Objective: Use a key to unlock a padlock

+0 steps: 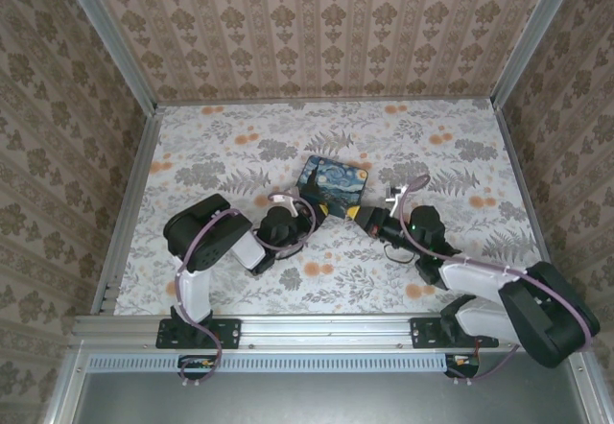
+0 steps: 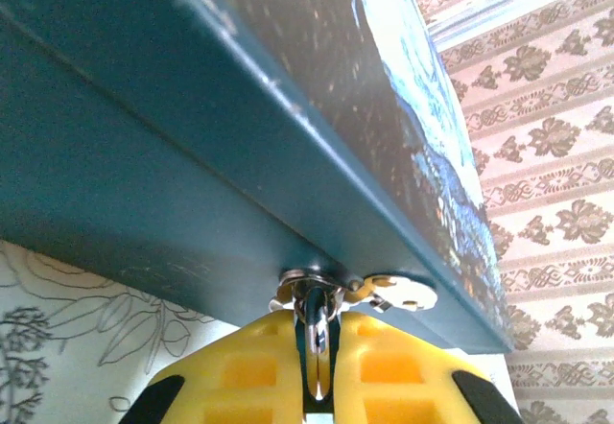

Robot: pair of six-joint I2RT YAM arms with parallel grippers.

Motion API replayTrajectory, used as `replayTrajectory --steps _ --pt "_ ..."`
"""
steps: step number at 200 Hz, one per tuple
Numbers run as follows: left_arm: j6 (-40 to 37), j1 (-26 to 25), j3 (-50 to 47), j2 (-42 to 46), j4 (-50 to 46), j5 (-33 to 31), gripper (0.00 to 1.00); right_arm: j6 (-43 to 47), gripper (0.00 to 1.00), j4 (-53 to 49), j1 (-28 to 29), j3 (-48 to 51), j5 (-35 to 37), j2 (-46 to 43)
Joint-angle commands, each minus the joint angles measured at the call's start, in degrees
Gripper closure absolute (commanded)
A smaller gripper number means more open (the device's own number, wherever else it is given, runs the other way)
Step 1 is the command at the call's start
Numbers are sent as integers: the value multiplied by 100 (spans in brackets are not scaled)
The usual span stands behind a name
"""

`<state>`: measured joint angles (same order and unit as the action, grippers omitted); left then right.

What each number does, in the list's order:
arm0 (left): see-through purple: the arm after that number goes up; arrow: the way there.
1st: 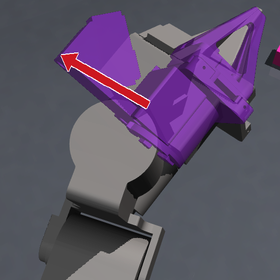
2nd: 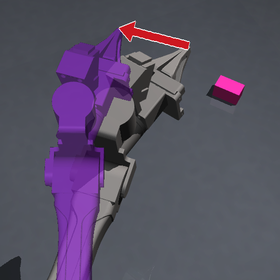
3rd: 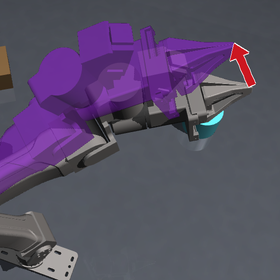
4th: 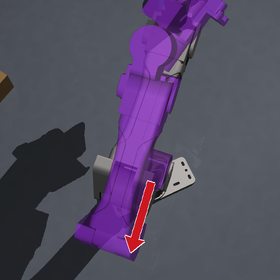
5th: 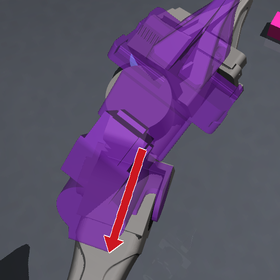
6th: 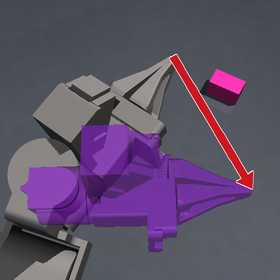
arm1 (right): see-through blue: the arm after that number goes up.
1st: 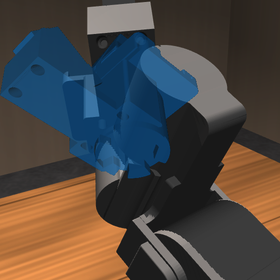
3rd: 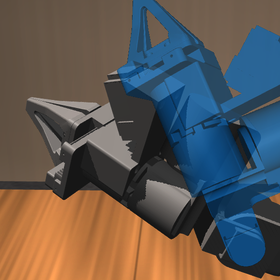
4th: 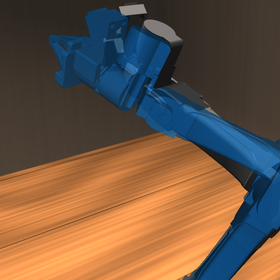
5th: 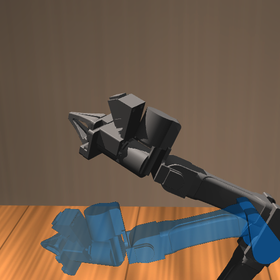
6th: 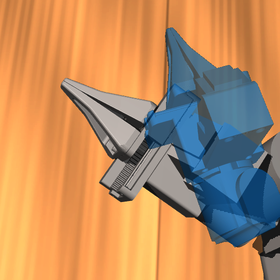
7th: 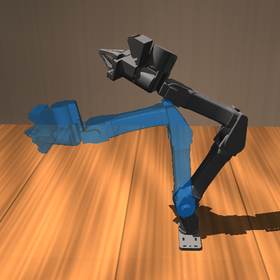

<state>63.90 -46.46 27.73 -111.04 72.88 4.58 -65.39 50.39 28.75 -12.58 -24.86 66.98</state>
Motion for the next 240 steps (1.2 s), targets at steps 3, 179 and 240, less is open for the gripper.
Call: replayTrajectory --steps 3,179,240 --pt "213 105 -109 241 192 230 100 283 100 -683 340 290 375 -255" --pt "676 277 -232 488 192 1315 100 -680 100 2615 816 75 1005 3361" --pt "712 286 -211 404 195 1370 100 -712 100 2528 809 -19 1145 3298"
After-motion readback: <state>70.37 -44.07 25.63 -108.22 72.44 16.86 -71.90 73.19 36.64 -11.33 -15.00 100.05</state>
